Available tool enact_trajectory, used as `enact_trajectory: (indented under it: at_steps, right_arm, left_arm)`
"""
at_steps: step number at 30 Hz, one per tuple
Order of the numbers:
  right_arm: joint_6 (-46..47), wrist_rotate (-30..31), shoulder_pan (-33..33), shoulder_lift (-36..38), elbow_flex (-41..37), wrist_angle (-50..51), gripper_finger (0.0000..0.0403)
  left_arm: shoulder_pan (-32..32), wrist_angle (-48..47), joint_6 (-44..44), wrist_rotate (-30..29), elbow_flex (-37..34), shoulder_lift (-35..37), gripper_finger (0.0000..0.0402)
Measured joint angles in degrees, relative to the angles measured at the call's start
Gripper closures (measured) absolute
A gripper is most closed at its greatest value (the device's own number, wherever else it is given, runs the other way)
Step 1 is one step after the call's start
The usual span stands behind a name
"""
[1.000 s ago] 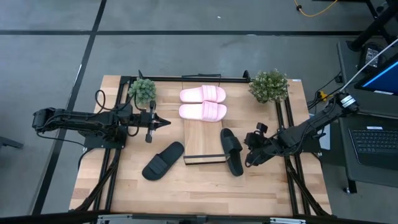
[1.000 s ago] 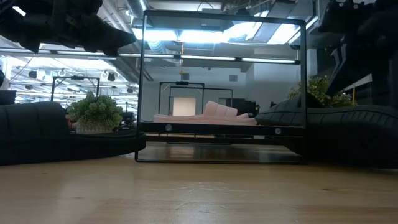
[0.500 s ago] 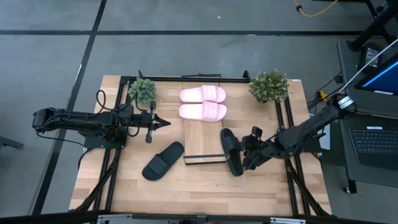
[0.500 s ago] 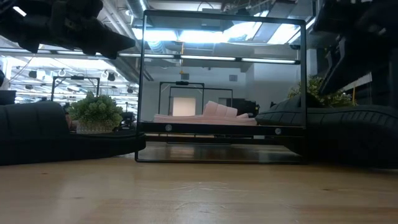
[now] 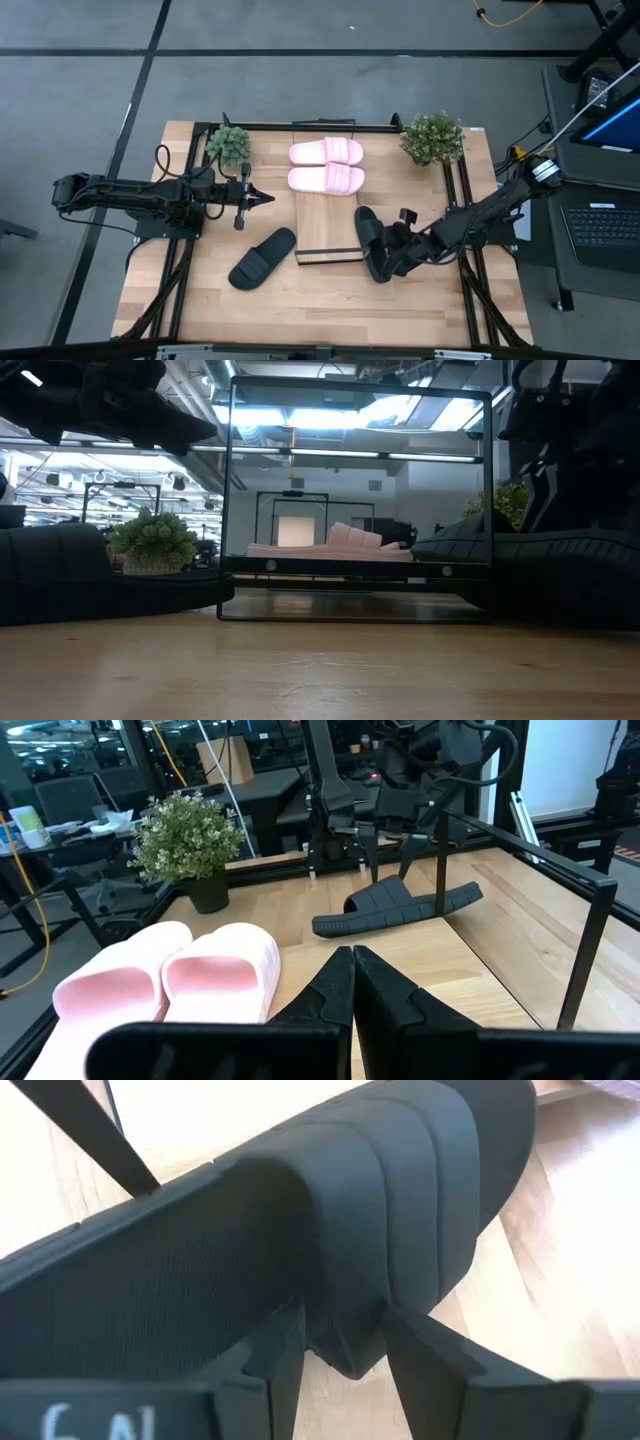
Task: Pick and place slides into the shelf
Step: Put the right black slides on the shelf
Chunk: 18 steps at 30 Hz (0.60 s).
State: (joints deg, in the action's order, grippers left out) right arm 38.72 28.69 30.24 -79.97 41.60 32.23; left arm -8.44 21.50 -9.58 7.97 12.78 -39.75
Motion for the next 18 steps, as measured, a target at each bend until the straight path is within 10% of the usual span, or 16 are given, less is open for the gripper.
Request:
enact_trajectory:
  at_steps: [18]
  right_arm:
    - [-0.3, 2.3, -1.2, -1.2, 0.0, 0.6, 0.0264]
  left_arm:
    - [0.0, 0.0, 0.0, 0.0, 0.0, 0.0, 0.0401]
